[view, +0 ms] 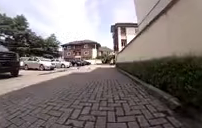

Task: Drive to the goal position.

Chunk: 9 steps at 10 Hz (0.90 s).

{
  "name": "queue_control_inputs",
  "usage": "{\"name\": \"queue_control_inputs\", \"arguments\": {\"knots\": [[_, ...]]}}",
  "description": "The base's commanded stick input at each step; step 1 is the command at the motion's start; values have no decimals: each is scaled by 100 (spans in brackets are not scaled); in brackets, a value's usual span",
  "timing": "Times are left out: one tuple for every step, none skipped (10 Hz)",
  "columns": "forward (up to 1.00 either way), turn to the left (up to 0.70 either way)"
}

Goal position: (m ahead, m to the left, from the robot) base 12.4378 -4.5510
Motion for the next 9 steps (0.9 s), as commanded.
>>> {"name": "queue_control_inputs", "arguments": {"knots": [[50, 0], [50, 0], [50, 0], [50, 0], [50, 0], [50, -27], [50, -50], [50, -50], [50, -50]]}}
